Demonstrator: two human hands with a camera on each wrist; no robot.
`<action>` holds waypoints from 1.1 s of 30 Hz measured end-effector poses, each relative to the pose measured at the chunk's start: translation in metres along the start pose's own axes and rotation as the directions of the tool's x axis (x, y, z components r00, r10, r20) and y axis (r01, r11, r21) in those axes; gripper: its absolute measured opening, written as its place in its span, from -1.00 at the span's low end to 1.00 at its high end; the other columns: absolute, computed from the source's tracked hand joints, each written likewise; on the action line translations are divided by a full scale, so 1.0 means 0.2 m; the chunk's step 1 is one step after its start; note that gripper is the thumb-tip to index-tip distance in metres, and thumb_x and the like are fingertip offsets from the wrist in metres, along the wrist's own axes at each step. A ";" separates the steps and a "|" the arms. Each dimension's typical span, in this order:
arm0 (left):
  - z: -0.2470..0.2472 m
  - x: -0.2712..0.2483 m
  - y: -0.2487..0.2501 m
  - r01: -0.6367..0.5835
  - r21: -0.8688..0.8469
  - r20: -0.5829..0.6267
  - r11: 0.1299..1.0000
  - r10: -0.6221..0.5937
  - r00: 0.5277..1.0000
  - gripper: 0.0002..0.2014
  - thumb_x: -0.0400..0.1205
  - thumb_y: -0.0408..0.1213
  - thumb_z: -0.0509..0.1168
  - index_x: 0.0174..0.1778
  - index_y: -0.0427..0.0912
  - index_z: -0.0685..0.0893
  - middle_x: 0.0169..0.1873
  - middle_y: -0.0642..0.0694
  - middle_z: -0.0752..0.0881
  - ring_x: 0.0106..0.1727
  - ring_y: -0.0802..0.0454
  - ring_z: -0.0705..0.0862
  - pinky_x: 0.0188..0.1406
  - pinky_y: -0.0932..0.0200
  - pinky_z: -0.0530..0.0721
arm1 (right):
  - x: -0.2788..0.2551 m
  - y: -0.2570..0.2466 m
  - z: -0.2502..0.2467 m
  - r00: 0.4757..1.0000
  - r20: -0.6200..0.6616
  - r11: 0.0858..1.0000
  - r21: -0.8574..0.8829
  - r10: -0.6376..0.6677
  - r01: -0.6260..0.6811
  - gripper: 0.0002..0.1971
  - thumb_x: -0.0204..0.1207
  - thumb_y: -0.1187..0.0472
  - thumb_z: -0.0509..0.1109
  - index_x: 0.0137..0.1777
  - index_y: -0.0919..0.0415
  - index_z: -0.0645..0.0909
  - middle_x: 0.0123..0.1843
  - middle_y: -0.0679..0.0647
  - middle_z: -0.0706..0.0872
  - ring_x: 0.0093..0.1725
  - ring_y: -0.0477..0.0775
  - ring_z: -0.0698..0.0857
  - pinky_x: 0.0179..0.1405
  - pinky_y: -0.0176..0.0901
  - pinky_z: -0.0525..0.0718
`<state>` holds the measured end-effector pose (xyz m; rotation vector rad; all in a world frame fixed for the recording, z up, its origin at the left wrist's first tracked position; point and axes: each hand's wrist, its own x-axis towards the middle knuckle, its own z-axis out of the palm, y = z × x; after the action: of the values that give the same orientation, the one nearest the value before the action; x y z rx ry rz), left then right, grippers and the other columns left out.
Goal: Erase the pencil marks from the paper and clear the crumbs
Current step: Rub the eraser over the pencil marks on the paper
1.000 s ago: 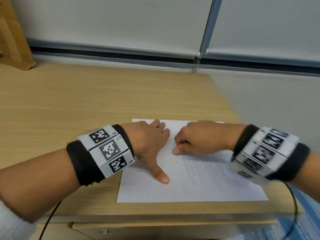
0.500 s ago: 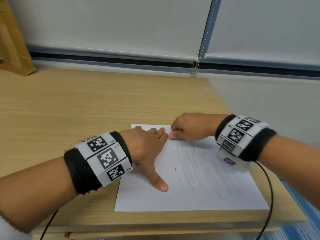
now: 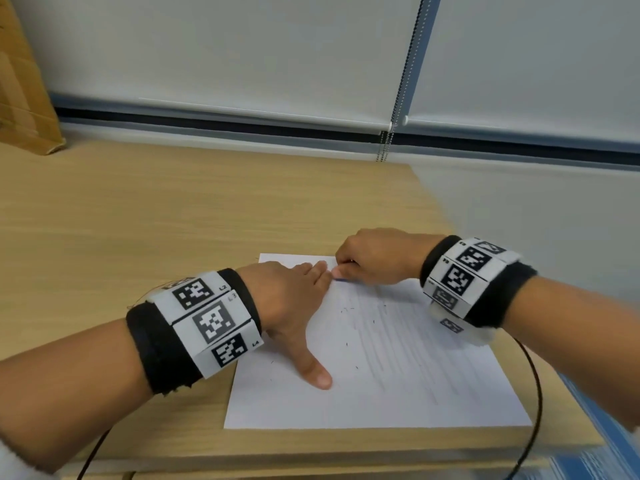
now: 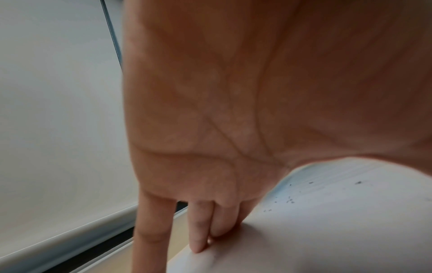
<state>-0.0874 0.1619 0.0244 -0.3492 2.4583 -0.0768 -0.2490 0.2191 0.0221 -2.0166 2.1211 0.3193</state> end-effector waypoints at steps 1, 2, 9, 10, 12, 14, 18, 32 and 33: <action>0.00 0.00 0.00 -0.002 -0.009 -0.003 1.000 0.002 1.000 0.41 0.27 0.52 0.33 0.64 -0.19 -0.46 0.65 -0.01 -0.41 0.70 0.03 -0.23 0.61 -0.06 0.10 | -0.02 -0.01 0.01 0.999 0.030 0.999 0.028 -0.024 0.023 -0.62 0.68 -0.08 0.15 -0.29 0.11 0.50 -0.39 -0.02 0.56 -0.40 -0.01 0.50 -0.40 -0.14 0.42; 0.00 0.01 0.00 -0.003 -0.018 -0.006 1.000 0.003 1.000 0.41 0.26 0.52 0.34 0.64 -0.18 -0.45 0.65 -0.01 -0.41 0.70 0.04 -0.23 0.61 -0.05 0.09 | -0.05 -0.03 0.02 0.995 0.071 0.997 0.054 -0.065 0.061 -0.65 0.68 -0.06 0.17 -0.26 0.12 0.51 -0.40 -0.03 0.56 -0.42 -0.04 0.48 -0.42 -0.17 0.40; -0.01 0.00 0.01 0.008 -0.041 0.021 0.999 -0.007 1.000 0.40 0.30 0.47 0.36 0.62 -0.22 -0.48 0.63 -0.03 -0.46 0.69 0.04 -0.29 0.65 -0.06 0.08 | -0.04 -0.01 0.00 0.999 0.025 1.000 -0.023 0.021 -0.021 -0.59 0.68 -0.12 0.13 -0.40 0.00 0.38 -0.41 -0.07 0.51 -0.42 -0.09 0.45 -0.39 -0.12 0.39; -0.01 -0.01 0.02 0.007 -0.040 0.020 0.999 -0.006 1.000 0.39 0.31 0.47 0.36 0.62 -0.23 -0.48 0.63 -0.03 -0.46 0.69 0.03 -0.29 0.65 -0.05 0.07 | -0.05 0.00 0.01 1.000 0.012 1.000 -0.007 0.023 -0.023 -0.59 0.68 -0.11 0.13 -0.41 0.00 0.37 -0.42 -0.07 0.50 -0.42 -0.09 0.45 -0.39 -0.11 0.39; -0.01 -0.01 0.02 0.004 -0.053 0.015 0.999 -0.004 1.000 0.39 0.31 0.46 0.37 0.63 -0.21 -0.47 0.63 -0.03 -0.46 0.69 0.03 -0.28 0.64 -0.05 0.08 | -0.10 -0.02 0.03 0.998 0.049 0.999 0.016 -0.032 0.031 -0.59 0.67 -0.10 0.15 -0.41 0.01 0.38 -0.44 -0.08 0.51 -0.44 -0.08 0.46 -0.36 -0.10 0.43; 0.00 0.00 0.02 -0.001 -0.063 0.013 0.998 0.002 1.000 0.40 0.29 0.46 0.39 0.63 -0.19 -0.46 0.64 -0.03 -0.45 0.69 0.04 -0.27 0.65 -0.07 0.10 | -0.15 -0.04 0.04 0.989 0.128 0.997 0.021 -0.076 0.074 -0.60 0.66 -0.12 0.17 -0.40 0.02 0.41 -0.45 -0.08 0.53 -0.43 -0.06 0.48 -0.35 -0.10 0.44; 0.00 0.00 0.00 -0.001 -0.058 0.022 0.998 0.002 1.000 0.38 0.30 0.46 0.38 0.62 -0.15 -0.48 0.63 -0.02 -0.46 0.69 0.04 -0.29 0.65 -0.07 0.06 | -0.08 -0.02 0.00 0.995 0.095 1.000 0.003 -0.029 0.029 -0.58 0.66 -0.12 0.18 -0.42 0.02 0.41 -0.43 -0.05 0.54 -0.42 -0.05 0.48 -0.34 -0.09 0.47; 0.00 0.02 0.00 -0.010 -0.057 0.020 0.998 0.011 1.000 0.39 0.26 0.46 0.40 0.62 -0.06 -0.49 0.63 -0.02 -0.47 0.69 0.01 -0.27 0.64 -0.14 0.12 | -0.09 0.00 0.03 1.000 0.020 1.000 0.019 0.009 -0.009 -0.60 0.68 -0.09 0.14 -0.34 0.10 0.45 -0.39 -0.04 0.53 -0.40 -0.05 0.47 -0.33 -0.07 0.47; 0.00 0.02 0.00 -0.012 -0.057 0.019 0.998 0.014 1.000 0.39 0.27 0.45 0.41 0.62 -0.06 -0.49 0.63 -0.02 -0.47 0.69 0.01 -0.27 0.64 -0.14 0.11 | -0.13 -0.02 0.05 0.998 0.055 0.999 0.024 -0.029 0.027 -0.62 0.67 -0.09 0.15 -0.30 0.11 0.47 -0.38 -0.03 0.55 -0.39 -0.03 0.48 -0.30 -0.05 0.49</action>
<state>-0.0902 0.1618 0.0217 -0.3572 2.4465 0.0026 -0.2445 0.2463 0.0206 -1.9994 2.0526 0.3399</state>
